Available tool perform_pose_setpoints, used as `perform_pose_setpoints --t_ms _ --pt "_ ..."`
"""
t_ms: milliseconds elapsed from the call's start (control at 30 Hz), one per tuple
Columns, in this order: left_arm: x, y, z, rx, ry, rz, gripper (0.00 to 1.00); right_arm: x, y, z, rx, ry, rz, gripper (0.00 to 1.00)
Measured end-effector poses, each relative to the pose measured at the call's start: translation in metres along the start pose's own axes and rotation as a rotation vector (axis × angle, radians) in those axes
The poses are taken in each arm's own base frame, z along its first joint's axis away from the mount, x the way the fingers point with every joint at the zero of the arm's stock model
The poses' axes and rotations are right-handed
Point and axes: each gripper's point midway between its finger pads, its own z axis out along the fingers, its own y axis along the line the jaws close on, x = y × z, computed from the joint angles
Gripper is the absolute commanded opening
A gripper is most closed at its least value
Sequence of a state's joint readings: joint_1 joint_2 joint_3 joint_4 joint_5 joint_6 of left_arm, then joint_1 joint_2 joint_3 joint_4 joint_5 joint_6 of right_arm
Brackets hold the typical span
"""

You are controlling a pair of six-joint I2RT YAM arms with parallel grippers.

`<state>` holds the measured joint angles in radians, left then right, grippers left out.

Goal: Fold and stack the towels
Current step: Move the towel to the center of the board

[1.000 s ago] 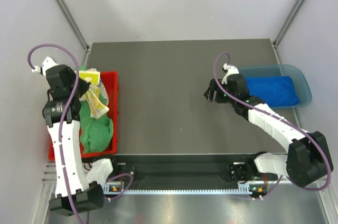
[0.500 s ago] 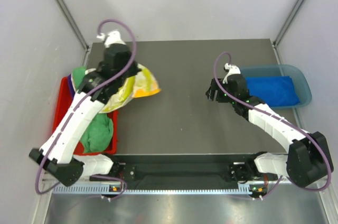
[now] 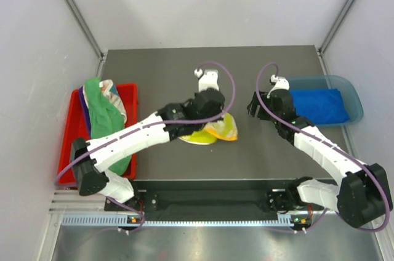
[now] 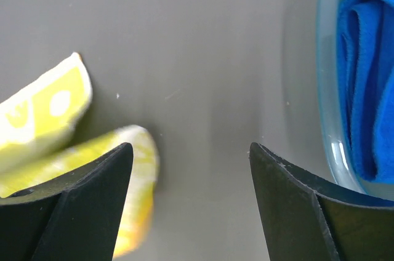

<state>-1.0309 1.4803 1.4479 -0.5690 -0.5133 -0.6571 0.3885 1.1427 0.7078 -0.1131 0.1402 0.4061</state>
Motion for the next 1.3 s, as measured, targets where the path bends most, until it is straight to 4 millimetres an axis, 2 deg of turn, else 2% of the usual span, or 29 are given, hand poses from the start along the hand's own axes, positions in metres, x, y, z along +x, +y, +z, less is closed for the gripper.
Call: perform_pose_setpoints --t_ms 167,300,367,400,467,500,567,700,800,933,1000,1100,1200,1300 --pt "0.084 -0.003 -0.006 0.029 0.107 0.014 0.0 0.001 -0.004 0.0 0.009 0.001 0.013 0.76" --pt "0.148 -0.01 -0.027 0.073 0.197 0.054 0.02 0.006 0.001 0.005 -0.02 0.021 0.012 0.76" --pt "0.17 -0.013 -0.037 0.092 0.235 0.065 0.13 0.015 0.005 0.012 -0.036 0.064 0.006 0.75" --pt "0.18 -0.013 -0.041 0.098 0.253 0.062 0.25 0.02 0.008 0.015 -0.044 0.086 0.0 0.75" --pt "0.189 -0.006 -0.046 0.086 0.266 0.039 0.39 0.028 0.015 0.028 -0.053 0.135 -0.015 0.75" --pt "0.189 0.001 -0.047 0.067 0.26 0.021 0.47 0.031 0.019 0.033 -0.06 0.152 -0.024 0.75" --pt "0.18 0.018 -0.047 0.016 0.228 -0.017 0.5 0.036 0.03 0.046 -0.071 0.188 -0.047 0.74" --pt "0.137 0.06 -0.035 -0.104 0.149 -0.147 0.51 0.035 0.056 0.073 -0.104 0.222 -0.095 0.73" --pt "0.096 0.118 -0.017 -0.265 0.067 -0.275 0.51 0.026 0.071 0.093 -0.114 0.225 -0.128 0.72" --pt "0.07 0.182 -0.009 -0.427 0.022 -0.376 0.51 0.018 0.089 0.114 -0.133 0.224 -0.163 0.7" --pt "0.068 0.203 -0.005 -0.486 0.025 -0.403 0.51 0.022 0.098 0.12 -0.138 0.235 -0.182 0.7" --pt "0.074 0.223 0.005 -0.545 0.061 -0.41 0.52 0.035 0.117 0.129 -0.153 0.262 -0.223 0.68" --pt "0.089 0.237 0.016 -0.595 0.12 -0.405 0.55 0.052 0.134 0.138 -0.159 0.297 -0.267 0.67" --pt "0.102 0.247 0.026 -0.633 0.167 -0.403 0.58 0.067 0.142 0.144 -0.147 0.329 -0.301 0.67"
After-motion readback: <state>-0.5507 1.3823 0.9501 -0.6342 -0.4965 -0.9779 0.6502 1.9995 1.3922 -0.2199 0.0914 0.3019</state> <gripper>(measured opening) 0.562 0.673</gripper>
